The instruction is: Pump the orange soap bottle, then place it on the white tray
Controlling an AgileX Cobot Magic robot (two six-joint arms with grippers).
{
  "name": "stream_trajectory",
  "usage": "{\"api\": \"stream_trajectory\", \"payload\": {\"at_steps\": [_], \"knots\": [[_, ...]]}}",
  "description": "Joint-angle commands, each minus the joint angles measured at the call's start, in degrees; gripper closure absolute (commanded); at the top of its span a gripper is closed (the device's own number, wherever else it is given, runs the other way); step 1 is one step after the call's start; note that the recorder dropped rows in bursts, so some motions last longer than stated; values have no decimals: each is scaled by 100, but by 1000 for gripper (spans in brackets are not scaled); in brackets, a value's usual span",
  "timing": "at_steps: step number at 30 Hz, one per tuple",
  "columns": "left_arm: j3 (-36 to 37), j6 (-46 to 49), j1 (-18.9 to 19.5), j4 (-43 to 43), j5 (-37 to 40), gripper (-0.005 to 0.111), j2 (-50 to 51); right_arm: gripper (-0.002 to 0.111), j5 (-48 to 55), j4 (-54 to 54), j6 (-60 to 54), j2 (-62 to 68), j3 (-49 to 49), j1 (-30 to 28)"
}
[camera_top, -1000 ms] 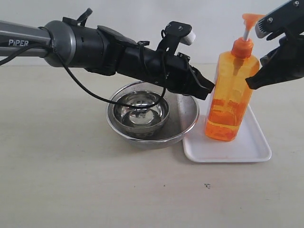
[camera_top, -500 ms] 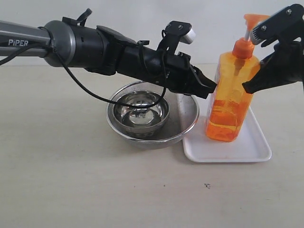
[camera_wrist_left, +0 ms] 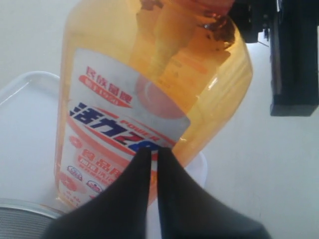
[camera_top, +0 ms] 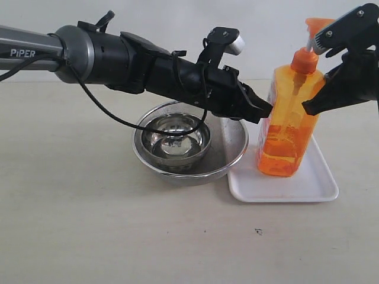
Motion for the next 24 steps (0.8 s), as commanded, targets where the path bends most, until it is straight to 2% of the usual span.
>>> {"api": "stream_trajectory", "payload": {"at_steps": [1,24], "knots": [[-10,-56,-25,-57,150,102,-80,108,-76,-42,-15,25,-19,3],[-10,-56,-25,-109,343,102,-80,108,-153,-97,-15,25,-19,3]]}}
